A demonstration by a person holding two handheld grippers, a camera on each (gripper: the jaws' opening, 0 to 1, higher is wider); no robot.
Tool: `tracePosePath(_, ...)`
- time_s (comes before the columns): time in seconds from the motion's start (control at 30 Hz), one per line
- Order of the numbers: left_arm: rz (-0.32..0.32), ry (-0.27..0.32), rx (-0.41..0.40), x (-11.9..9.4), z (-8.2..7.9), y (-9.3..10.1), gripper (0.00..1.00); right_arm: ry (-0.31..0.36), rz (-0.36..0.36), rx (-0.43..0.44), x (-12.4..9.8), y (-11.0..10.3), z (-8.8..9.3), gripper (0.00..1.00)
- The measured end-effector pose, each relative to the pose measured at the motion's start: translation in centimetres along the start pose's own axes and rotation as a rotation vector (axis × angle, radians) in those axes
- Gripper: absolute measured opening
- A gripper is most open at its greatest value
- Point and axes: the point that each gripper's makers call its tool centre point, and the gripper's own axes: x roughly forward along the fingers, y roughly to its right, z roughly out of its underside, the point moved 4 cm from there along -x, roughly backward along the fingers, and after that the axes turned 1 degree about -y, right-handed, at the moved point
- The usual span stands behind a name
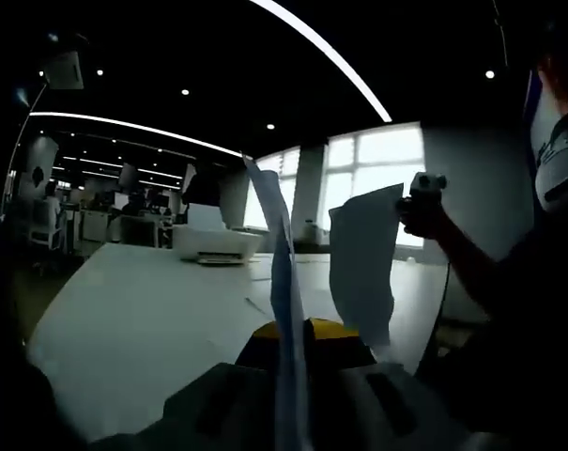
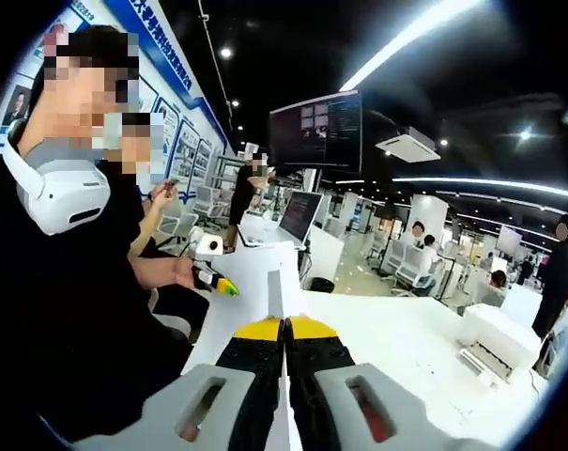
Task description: Organize the stack of printing papers by aligning and flattening the scattered papers on the table
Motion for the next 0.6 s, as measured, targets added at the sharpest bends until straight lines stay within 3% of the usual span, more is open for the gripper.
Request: tracePosePath(0.6,0.012,0.0,0.002,0.2,0.1,0.4,0.06,-0.017,0.038,0.01,4.1,2.6,1.0,0.0)
